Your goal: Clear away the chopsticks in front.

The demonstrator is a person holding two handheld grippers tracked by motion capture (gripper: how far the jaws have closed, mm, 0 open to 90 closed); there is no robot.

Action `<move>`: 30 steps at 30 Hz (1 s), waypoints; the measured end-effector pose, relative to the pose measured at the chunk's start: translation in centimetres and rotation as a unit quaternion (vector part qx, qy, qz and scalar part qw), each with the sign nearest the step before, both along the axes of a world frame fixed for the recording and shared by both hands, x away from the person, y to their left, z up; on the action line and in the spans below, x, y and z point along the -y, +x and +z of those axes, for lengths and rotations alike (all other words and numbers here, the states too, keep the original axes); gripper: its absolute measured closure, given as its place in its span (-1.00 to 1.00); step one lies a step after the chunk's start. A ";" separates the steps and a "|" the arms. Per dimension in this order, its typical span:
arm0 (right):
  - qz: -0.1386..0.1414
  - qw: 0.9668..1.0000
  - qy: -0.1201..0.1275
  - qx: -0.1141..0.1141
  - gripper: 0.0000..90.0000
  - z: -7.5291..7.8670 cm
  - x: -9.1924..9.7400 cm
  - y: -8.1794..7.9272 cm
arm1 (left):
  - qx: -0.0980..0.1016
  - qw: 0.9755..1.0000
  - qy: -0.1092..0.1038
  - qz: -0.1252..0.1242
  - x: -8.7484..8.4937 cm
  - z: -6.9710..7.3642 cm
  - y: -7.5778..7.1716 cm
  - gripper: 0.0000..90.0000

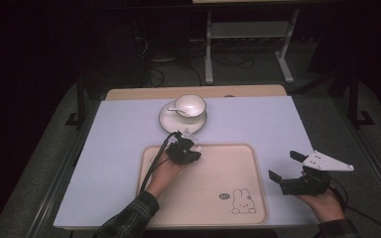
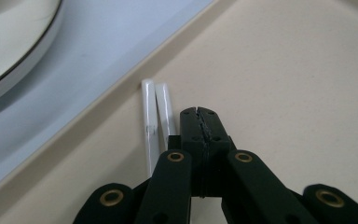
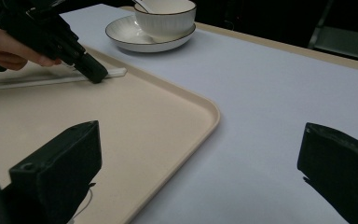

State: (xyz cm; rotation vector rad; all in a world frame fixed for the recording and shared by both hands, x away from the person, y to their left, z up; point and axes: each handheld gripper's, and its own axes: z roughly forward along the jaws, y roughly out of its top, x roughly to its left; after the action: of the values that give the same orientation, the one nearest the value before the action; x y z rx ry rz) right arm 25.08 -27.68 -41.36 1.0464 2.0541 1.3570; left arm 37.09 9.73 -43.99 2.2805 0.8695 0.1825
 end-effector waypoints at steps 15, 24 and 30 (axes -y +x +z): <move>0.000 1.000 0.001 0.001 -1.00 0.1 0.0 0.0 | -0.011 0.999 0.017 0.026 -4.4 0.4 -1.3 0.99; 0.000 1.000 0.000 0.001 -1.00 0.0 0.0 0.0 | -0.021 0.998 0.015 0.050 -8.0 0.5 -2.5 0.99; -0.001 1.000 0.000 0.000 -1.00 0.0 -0.1 0.1 | -0.026 0.997 0.013 0.065 -9.9 0.5 -3.4 0.99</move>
State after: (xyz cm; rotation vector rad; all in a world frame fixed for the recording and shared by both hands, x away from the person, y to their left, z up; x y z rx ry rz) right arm 25.14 -27.60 -41.34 1.0485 2.0532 1.3555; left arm 33.70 19.66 -43.46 2.2615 1.0497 0.1933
